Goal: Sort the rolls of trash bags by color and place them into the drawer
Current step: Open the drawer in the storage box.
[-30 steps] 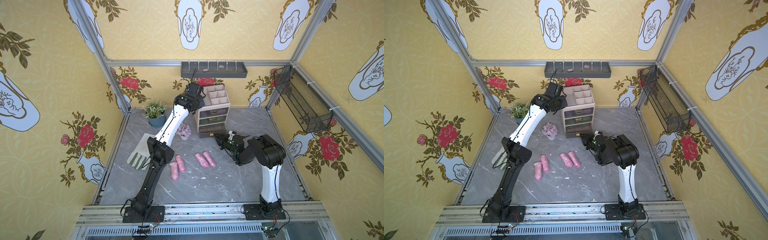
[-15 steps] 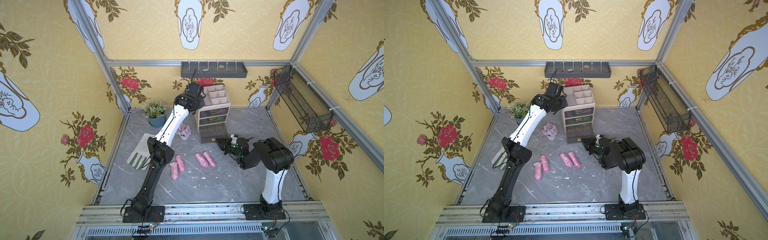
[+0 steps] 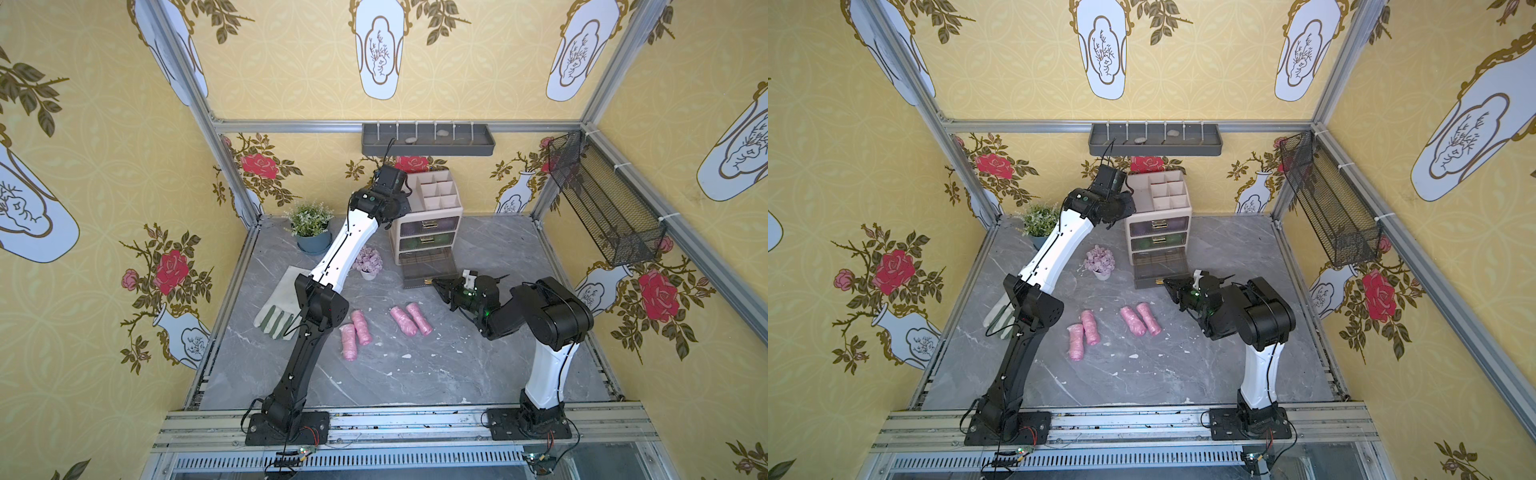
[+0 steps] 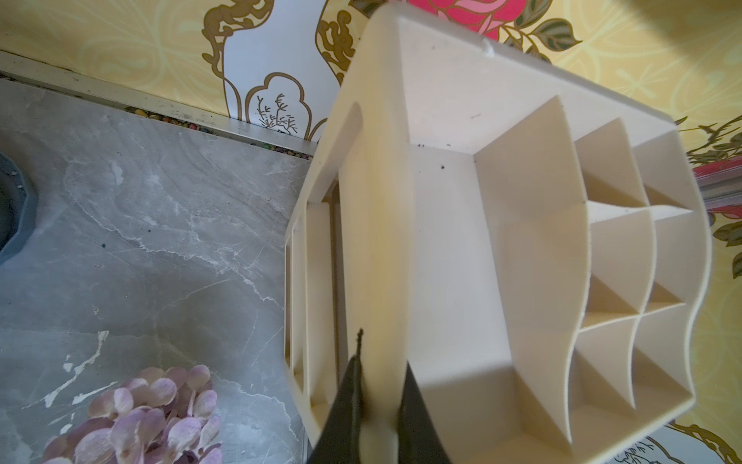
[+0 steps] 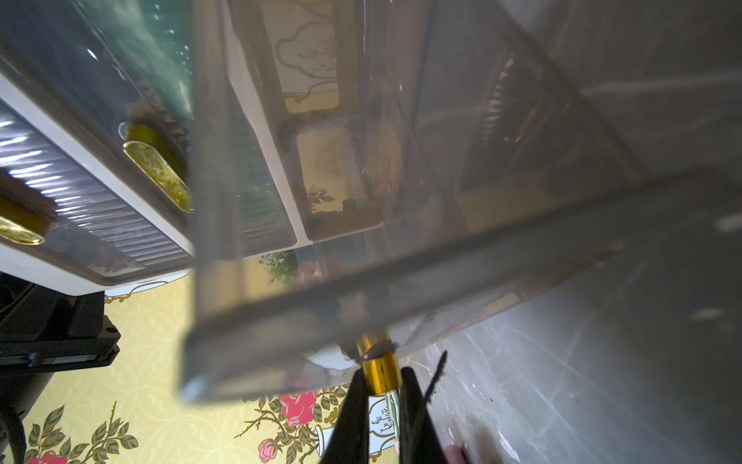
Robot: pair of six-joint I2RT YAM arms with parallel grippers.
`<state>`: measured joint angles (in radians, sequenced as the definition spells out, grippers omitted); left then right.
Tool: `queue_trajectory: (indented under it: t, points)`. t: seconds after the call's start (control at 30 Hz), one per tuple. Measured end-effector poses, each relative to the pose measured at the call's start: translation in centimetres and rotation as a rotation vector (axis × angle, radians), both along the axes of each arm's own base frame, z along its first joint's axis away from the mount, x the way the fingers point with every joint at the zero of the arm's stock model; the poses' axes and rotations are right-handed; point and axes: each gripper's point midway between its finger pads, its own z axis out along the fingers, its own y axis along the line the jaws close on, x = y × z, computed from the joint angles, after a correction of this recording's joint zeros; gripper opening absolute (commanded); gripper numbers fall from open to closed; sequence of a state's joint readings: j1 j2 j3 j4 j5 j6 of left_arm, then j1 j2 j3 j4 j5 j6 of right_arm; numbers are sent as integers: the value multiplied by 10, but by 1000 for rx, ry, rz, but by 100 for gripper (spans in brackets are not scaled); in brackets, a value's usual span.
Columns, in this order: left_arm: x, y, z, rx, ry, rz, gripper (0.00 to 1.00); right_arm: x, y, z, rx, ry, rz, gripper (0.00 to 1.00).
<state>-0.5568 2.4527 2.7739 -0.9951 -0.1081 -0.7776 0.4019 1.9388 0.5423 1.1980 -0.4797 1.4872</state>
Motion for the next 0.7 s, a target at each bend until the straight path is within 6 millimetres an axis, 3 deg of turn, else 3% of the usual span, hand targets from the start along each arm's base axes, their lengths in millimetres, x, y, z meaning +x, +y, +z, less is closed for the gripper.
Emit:
queue_trajectory:
  t: [0.2,0.7]
  points:
    - [0,0,0,0,0,-1,0,0,9,0,2,-5,15,0]
    - [-2,-2,1,-2,1,-11,0,-6,2,-3,3,2,13,2]
